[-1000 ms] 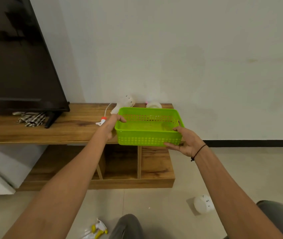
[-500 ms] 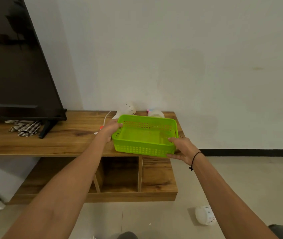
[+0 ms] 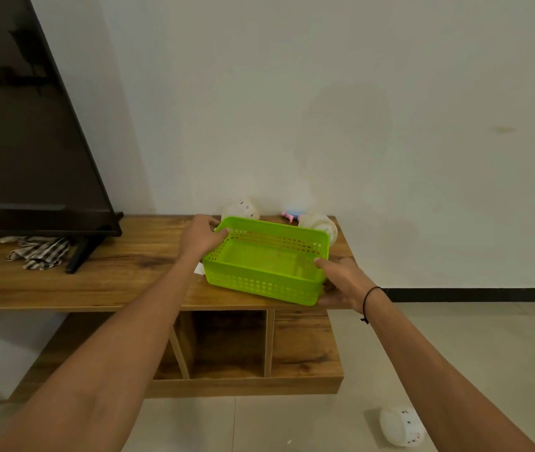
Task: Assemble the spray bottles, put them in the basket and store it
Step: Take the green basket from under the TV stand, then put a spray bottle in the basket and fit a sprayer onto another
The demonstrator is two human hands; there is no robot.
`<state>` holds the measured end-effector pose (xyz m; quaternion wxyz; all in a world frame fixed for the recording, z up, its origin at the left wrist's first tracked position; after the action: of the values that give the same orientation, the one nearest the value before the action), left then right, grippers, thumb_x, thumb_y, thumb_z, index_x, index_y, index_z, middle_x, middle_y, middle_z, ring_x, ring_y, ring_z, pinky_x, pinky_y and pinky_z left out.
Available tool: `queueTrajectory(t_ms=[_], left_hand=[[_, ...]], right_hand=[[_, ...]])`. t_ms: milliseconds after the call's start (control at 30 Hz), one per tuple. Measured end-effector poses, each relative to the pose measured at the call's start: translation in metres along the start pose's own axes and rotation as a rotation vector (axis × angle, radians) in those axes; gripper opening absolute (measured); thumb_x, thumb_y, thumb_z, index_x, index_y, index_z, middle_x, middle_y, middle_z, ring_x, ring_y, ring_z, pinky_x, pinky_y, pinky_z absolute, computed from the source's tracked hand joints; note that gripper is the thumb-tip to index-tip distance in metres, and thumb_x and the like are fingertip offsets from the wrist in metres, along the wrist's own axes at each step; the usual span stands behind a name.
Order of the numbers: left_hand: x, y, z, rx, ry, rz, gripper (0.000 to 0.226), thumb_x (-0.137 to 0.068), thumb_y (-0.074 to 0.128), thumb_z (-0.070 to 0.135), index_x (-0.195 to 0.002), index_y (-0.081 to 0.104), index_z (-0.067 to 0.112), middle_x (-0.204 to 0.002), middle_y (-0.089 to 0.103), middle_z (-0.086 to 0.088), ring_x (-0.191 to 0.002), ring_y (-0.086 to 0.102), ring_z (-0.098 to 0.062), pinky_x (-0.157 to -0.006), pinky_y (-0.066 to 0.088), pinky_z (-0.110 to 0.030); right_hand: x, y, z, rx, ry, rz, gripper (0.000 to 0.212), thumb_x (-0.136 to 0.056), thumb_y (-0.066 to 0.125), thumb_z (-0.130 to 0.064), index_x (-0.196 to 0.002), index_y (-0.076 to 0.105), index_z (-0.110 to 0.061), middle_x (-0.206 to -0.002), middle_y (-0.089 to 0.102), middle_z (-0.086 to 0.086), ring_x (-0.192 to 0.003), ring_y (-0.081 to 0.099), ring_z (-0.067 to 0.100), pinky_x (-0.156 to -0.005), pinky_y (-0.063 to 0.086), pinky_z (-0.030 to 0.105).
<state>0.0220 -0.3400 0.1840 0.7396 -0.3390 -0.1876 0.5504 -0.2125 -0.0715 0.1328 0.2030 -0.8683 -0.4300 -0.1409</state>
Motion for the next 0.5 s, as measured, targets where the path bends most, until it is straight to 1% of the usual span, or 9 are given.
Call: queueTrajectory(t_ms=[67,133,167,233,300,333,400,433,500], left_hand=[[0.002,-0.005,0.006,-0.040,0.026,0.039,0.047,-0.088,0.081,0.045,-0.121,0.077,0.013,-0.123,0.077,-0.009,-0.117,0.070,-0.029,-0.097,0.057,-0.041],[0.003,-0.007,0.008,-0.052,0.031,0.060,0.046,-0.088,0.080,0.046,-0.120,0.079,0.014,-0.123,0.077,-0.008,-0.119,0.070,-0.028,-0.096,0.056,-0.040],[0.004,-0.010,0.009,-0.045,0.026,0.075,0.043,-0.088,0.079,0.045,-0.118,0.079,0.014,-0.123,0.077,-0.007,-0.121,0.069,-0.029,-0.096,0.055,-0.040],[0.006,-0.017,0.011,-0.014,0.009,0.128,0.037,-0.089,0.077,0.043,-0.114,0.080,0.015,-0.122,0.077,-0.006,-0.125,0.065,-0.029,-0.098,0.053,-0.038],[0.008,-0.026,0.015,0.008,0.000,0.184,0.030,-0.090,0.073,0.040,-0.110,0.080,0.018,-0.119,0.077,-0.005,-0.128,0.060,-0.029,-0.096,0.051,-0.038],[0.008,-0.029,0.018,0.007,0.007,0.206,0.029,-0.091,0.072,0.040,-0.109,0.079,0.019,-0.116,0.078,-0.005,-0.127,0.058,-0.029,-0.094,0.050,-0.037],[0.007,-0.034,0.025,0.001,0.034,0.232,0.029,-0.092,0.070,0.041,-0.109,0.077,0.018,-0.110,0.079,-0.004,-0.126,0.056,-0.029,-0.090,0.048,-0.038],[0.006,-0.036,0.029,-0.002,0.048,0.241,0.030,-0.093,0.070,0.042,-0.110,0.076,0.018,-0.107,0.079,-0.003,-0.124,0.056,-0.028,-0.089,0.047,-0.038],[0.003,-0.037,0.037,-0.006,0.072,0.251,0.029,-0.093,0.070,0.042,-0.110,0.075,0.019,-0.104,0.080,-0.001,-0.121,0.058,-0.027,-0.087,0.046,-0.037]], right_hand=[[-0.001,-0.021,-0.015,0.154,-0.076,0.128,0.040,-0.094,0.067,-0.046,-0.105,0.067,-0.007,-0.107,0.072,0.017,-0.089,0.074,0.034,-0.064,0.066,0.045],[0.000,-0.043,-0.042,0.328,-0.181,0.277,0.052,-0.085,0.062,-0.061,-0.086,0.061,-0.009,-0.099,0.073,0.017,-0.089,0.074,0.038,-0.079,0.064,0.051],[-0.001,-0.050,-0.054,0.395,-0.215,0.320,0.061,-0.078,0.056,-0.070,-0.087,0.058,-0.010,-0.099,0.072,0.017,-0.090,0.073,0.039,-0.081,0.062,0.049],[-0.012,-0.057,-0.073,0.462,-0.243,0.345,0.069,-0.068,0.050,-0.076,-0.093,0.057,-0.012,-0.095,0.067,0.015,-0.088,0.070,0.037,-0.072,0.058,0.041],[-0.026,-0.053,-0.093,0.481,-0.261,0.322,0.064,-0.070,0.053,-0.071,-0.097,0.053,-0.013,-0.094,0.060,0.010,-0.084,0.065,0.032,-0.062,0.050,0.034],[-0.030,-0.049,-0.104,0.469,-0.266,0.308,0.063,-0.074,0.056,-0.067,-0.103,0.053,-0.011,-0.097,0.060,0.009,-0.086,0.063,0.032,-0.065,0.053,0.036],[-0.042,-0.038,-0.121,0.462,-0.250,0.269,0.070,-0.082,0.061,-0.060,-0.125,0.051,-0.005,-0.108,0.059,0.012,-0.100,0.062,0.032,-0.088,0.057,0.048],[-0.048,-0.033,-0.127,0.483,-0.233,0.257,0.076,-0.085,0.062,-0.057,-0.136,0.046,-0.004,-0.117,0.058,0.016,-0.109,0.060,0.034,-0.099,0.053,0.051],[-0.065,-0.026,-0.132,0.519,-0.190,0.242,0.087,-0.088,0.064,-0.053,-0.152,0.032,-0.004,-0.138,0.054,0.020,-0.125,0.054,0.037,-0.109,0.045,0.051]])
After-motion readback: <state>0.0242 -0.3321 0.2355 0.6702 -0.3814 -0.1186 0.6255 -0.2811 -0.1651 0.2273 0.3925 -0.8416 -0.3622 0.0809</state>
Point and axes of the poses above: each hand's wrist, its own x-axis away from the middle knuckle, its own y-axis out of the palm, z = x × y, the point moved 10 cm from there along -x, towards the middle knuckle
